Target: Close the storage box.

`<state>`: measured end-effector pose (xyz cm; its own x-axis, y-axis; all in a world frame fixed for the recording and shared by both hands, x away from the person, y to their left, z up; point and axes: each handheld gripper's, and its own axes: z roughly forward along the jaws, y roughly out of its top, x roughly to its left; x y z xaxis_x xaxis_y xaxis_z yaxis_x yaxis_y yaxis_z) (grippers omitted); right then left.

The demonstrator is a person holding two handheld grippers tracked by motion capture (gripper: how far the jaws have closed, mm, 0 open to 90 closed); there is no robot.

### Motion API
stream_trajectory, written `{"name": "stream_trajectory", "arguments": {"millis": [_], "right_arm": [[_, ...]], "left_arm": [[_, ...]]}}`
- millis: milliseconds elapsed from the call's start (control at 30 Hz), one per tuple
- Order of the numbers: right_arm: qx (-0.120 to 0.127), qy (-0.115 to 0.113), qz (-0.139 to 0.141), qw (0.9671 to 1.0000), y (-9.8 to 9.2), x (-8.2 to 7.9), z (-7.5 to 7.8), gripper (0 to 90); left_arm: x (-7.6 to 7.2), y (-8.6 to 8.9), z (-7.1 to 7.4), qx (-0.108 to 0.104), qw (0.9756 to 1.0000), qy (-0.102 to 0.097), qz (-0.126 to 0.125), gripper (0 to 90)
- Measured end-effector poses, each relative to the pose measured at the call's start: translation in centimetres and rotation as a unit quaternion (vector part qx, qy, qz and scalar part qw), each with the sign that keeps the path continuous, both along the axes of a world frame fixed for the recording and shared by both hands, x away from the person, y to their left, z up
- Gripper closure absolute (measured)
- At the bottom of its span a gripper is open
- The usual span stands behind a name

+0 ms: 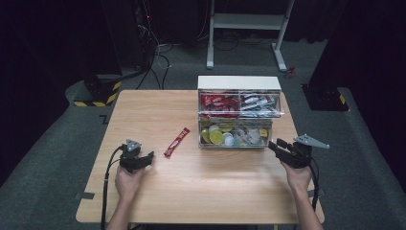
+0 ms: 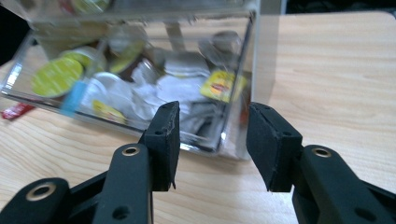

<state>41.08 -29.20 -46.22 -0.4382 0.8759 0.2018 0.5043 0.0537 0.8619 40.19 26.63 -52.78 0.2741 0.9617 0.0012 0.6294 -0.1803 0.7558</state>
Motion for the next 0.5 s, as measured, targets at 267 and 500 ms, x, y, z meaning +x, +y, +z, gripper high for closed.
{"name": "stream_trajectory", "arguments": {"millis": [267, 500], "right_arm": [[0.024, 0.011, -0.010, 0.9996, -0.50, 0.45, -0.85, 54.5], [0.005, 0.007, -0.013, 0.9999, -0.62, -0.32, -0.87, 54.9]], "left_arm": [[0.00, 0.01, 0.00, 0.000, 1.0000, 0.000, 0.000, 37.2], [0.04, 0.04, 0.02, -0.002, 1.0000, 0.001, -0.001, 37.1]]}}
